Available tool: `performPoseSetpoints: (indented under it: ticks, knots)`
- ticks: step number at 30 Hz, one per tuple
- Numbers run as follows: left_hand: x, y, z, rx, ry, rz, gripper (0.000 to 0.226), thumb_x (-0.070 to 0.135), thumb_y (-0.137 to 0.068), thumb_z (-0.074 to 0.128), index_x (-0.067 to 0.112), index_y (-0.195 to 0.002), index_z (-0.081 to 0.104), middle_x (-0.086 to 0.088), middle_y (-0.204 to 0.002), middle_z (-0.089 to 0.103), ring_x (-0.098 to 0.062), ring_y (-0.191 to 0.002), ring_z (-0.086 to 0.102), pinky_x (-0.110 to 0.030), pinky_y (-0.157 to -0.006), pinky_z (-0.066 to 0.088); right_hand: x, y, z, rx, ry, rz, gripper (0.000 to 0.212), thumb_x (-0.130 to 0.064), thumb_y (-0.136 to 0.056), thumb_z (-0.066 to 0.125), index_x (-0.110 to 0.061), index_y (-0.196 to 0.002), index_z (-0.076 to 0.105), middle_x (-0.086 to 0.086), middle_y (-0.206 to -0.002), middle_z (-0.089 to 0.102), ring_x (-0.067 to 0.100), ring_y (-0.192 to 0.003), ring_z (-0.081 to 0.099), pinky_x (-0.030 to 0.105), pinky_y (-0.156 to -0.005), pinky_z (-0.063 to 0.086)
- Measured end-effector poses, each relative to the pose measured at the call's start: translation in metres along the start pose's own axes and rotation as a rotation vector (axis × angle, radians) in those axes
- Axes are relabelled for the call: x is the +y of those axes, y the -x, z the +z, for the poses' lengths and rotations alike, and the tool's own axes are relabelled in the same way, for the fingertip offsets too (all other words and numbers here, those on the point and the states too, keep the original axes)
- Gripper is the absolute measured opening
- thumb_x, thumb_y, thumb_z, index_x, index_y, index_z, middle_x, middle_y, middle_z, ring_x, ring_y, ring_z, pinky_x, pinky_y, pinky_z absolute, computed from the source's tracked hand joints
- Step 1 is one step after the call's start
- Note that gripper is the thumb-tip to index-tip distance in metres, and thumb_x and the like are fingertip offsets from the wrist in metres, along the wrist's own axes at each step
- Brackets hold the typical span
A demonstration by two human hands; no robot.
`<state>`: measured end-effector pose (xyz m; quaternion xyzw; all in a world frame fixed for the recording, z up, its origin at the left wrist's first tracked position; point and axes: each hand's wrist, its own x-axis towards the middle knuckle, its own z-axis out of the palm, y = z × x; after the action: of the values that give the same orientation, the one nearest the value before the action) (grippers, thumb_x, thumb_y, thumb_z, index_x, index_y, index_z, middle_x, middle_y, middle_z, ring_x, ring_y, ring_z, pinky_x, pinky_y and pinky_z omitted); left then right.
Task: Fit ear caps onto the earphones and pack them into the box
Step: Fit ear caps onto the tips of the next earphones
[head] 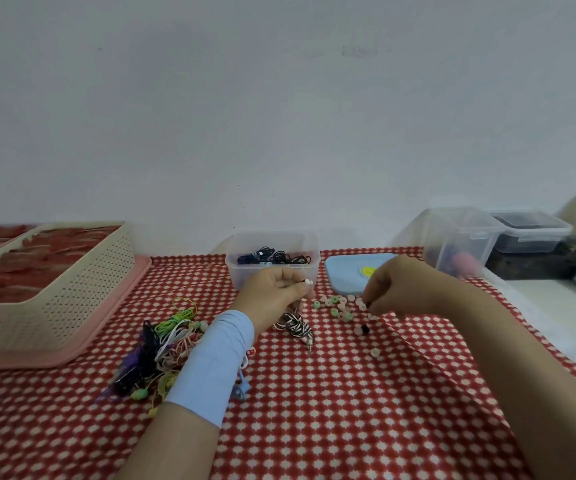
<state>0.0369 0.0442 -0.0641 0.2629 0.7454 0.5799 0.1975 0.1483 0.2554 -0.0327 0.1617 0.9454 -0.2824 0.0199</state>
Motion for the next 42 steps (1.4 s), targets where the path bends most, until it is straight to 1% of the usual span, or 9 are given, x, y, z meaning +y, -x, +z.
performPoseSetpoints:
  ticks: [5,10,14,16,19,24,30,34,42]
  knots:
    - [0.001,0.002,0.007,-0.032,-0.106,0.017,0.016,0.013,-0.09,0.066,0.014,-0.106,0.069,0.001,-0.085,0.077,-0.008,-0.063,0.062,-0.011,-0.064,0.052,-0.002,-0.001,0.004,-0.076,0.216,0.026,0.019,-0.02,-0.084,0.077,-0.036,-0.093,0.082,-0.021,-0.098,0.075,0.005,-0.093,0.068,0.026,-0.092,0.054]
    - [0.0,0.002,0.01,-0.021,-0.087,0.028,0.018,0.017,-0.092,0.067,0.014,-0.108,0.071,0.004,-0.087,0.077,-0.002,-0.062,0.063,-0.007,-0.062,0.048,-0.017,0.0,0.016,-0.099,0.223,-0.052,0.012,-0.035,-0.076,0.086,-0.033,-0.088,0.082,-0.023,-0.087,0.073,-0.001,-0.085,0.065,0.018,-0.076,0.051]
    - [-0.002,0.004,0.014,-0.026,0.062,0.011,0.016,0.017,-0.091,0.068,0.016,-0.107,0.073,0.001,-0.09,0.077,-0.009,-0.069,0.065,-0.015,-0.071,0.053,-0.016,-0.003,0.023,-0.103,0.283,-0.063,0.014,-0.031,-0.079,0.086,-0.031,-0.093,0.083,-0.02,-0.093,0.074,0.0,-0.085,0.064,0.015,-0.073,0.049]
    - [-0.003,0.005,0.016,-0.029,0.146,-0.017,0.017,0.015,-0.091,0.067,0.015,-0.107,0.073,-0.003,-0.091,0.077,-0.012,-0.072,0.066,-0.019,-0.073,0.054,-0.015,-0.003,0.018,-0.034,0.174,-0.078,0.008,-0.025,-0.082,0.083,-0.029,-0.09,0.083,-0.017,-0.091,0.076,0.001,-0.082,0.067,0.015,-0.073,0.049]
    - [-0.005,0.005,0.018,-0.038,0.235,-0.065,0.018,0.014,-0.09,0.067,0.014,-0.108,0.073,-0.004,-0.092,0.077,-0.01,-0.077,0.068,-0.025,-0.077,0.053,-0.016,0.002,0.01,0.071,-0.132,-0.149,0.006,-0.023,-0.085,0.081,-0.027,-0.081,0.082,-0.011,-0.076,0.077,0.004,-0.058,0.063,0.019,-0.064,0.053]
    - [-0.005,0.006,0.019,-0.084,0.313,-0.099,0.021,0.016,-0.091,0.067,0.015,-0.111,0.073,-0.008,-0.101,0.076,-0.025,-0.101,0.07,-0.04,-0.094,0.053,-0.027,0.009,0.011,0.029,-0.592,-0.215,0.009,-0.016,-0.09,0.076,-0.012,-0.093,0.082,0.003,-0.073,0.075,0.011,-0.046,0.049,0.02,-0.044,0.037]
    - [-0.005,0.008,0.017,-0.093,0.299,-0.093,0.016,0.015,-0.092,0.064,0.019,-0.105,0.074,-0.005,-0.094,0.077,-0.013,-0.085,0.069,-0.027,-0.074,0.055,-0.029,0.006,0.019,0.0,-0.658,-0.165,0.01,-0.016,-0.089,0.076,-0.012,-0.095,0.083,0.003,-0.066,0.072,0.013,-0.044,0.049,0.02,-0.042,0.033]
    - [-0.004,0.009,0.017,-0.118,0.298,-0.088,0.015,0.016,-0.092,0.065,0.017,-0.104,0.074,-0.003,-0.092,0.077,-0.009,-0.08,0.07,-0.022,-0.065,0.054,-0.028,0.005,0.019,-0.022,-0.684,-0.138,0.009,-0.016,-0.088,0.077,-0.015,-0.094,0.084,0.008,-0.08,0.077,0.015,-0.05,0.053,0.019,-0.042,0.038]
    - [-0.001,0.011,0.018,-0.14,0.367,-0.079,0.012,0.007,-0.091,0.064,0.008,-0.099,0.073,-0.006,-0.084,0.075,-0.013,-0.068,0.069,-0.019,-0.053,0.053,-0.022,0.0,0.021,-0.13,-0.808,-0.079,0.015,-0.016,-0.084,0.076,-0.012,-0.097,0.083,0.007,-0.081,0.076,0.013,-0.054,0.05,0.019,-0.043,0.034]
